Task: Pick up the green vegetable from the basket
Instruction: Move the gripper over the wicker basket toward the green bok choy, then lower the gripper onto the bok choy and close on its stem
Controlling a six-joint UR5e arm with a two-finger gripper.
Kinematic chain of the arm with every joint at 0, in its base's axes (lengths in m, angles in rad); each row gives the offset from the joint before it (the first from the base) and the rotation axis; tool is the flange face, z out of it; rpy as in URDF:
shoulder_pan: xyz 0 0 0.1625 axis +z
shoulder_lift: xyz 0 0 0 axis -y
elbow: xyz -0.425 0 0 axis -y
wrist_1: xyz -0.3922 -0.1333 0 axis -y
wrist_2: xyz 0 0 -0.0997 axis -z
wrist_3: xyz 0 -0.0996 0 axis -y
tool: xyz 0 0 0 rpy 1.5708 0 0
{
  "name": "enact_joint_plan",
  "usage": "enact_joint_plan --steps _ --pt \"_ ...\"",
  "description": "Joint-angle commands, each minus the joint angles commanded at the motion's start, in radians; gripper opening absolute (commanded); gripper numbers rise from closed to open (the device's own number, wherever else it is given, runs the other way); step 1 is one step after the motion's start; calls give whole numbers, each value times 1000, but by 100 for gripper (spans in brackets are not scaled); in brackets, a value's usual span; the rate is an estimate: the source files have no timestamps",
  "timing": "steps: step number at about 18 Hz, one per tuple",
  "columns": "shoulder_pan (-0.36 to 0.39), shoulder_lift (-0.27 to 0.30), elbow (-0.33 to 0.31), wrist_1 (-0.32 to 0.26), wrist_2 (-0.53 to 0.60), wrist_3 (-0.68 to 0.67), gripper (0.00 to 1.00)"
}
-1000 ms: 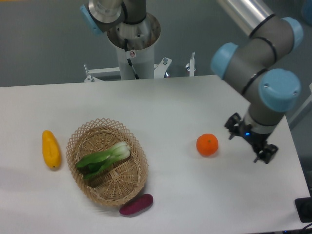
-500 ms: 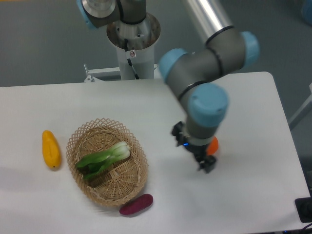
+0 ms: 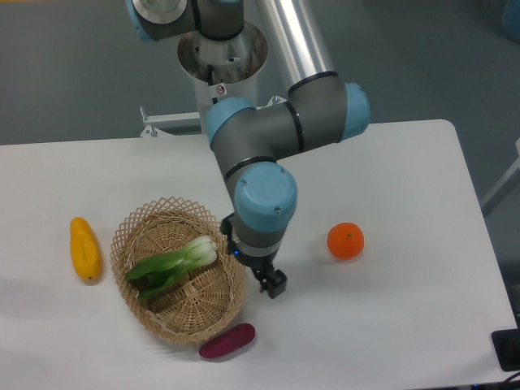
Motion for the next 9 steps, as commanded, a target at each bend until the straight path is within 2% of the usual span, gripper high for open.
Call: enact_joint_plan --steps 3,4,7,9 --pt "-35 18 -60 14 0 -3 100" --pt "-43 26 -89 41 0 -3 100" --pt "-77 38 -172 184 0 -44 100" --pt "-94 38 -195 213 0 -107 100"
